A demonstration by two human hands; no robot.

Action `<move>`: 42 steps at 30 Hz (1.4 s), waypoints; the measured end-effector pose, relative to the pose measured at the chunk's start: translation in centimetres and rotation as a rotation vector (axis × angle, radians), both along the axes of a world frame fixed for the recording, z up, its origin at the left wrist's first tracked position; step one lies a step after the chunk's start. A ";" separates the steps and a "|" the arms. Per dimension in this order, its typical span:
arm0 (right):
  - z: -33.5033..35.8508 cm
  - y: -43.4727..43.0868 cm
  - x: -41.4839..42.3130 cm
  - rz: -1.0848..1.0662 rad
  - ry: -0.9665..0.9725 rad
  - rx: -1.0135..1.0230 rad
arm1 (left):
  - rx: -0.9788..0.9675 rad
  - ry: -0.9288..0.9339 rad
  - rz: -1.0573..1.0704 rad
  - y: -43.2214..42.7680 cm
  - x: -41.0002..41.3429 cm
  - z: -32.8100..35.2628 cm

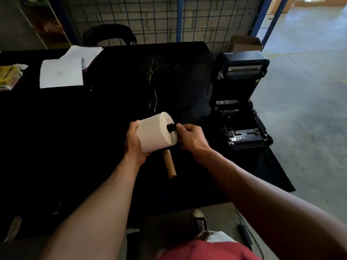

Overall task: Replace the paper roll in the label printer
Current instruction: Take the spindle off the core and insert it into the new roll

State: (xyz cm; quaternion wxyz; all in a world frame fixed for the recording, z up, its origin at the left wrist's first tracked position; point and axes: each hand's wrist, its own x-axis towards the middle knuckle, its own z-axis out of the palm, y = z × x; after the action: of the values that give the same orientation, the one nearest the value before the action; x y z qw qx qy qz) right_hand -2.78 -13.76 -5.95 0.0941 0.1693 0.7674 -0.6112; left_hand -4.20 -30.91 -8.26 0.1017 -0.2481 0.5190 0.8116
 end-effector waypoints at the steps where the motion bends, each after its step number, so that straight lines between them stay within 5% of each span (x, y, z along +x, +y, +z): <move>1: -0.1 -0.6 -0.1 -0.027 0.016 0.010 | 0.025 -0.004 0.000 0.3 0.0 -0.3; 5: -0.6 1.0 0.4 -0.117 0.066 0.363 | 0.080 -0.001 -0.023 0.8 0.0 -1.1; 8: -3.5 3.9 1.9 0.273 -0.080 0.740 | 0.092 -0.010 -0.027 0.7 -0.3 -1.5; 12: -7.0 5.6 4.5 0.547 -0.053 0.847 | 0.067 -0.008 -0.020 0.9 -0.5 -1.3; 20: -6.0 6.4 3.7 0.195 -0.215 0.479 | 0.006 -0.060 0.047 0.9 -0.6 -0.2; 27: -6.6 6.2 5.6 0.582 -0.123 0.883 | -0.009 -0.069 0.068 0.4 -0.2 -0.5; 36: -6.1 5.8 5.1 0.177 -0.223 0.599 | 0.004 -0.054 0.045 0.2 0.5 0.0; 42: -1.8 4.2 2.6 0.011 0.106 0.373 | -0.055 -0.090 0.080 0.5 0.8 0.9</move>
State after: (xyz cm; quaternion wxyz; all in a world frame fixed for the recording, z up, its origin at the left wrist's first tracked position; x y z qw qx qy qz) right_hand -0.19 -9.52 -7.79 0.0240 0.1472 0.8722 -0.4658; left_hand -3.42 -30.41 -7.31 0.0857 -0.3075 0.5258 0.7884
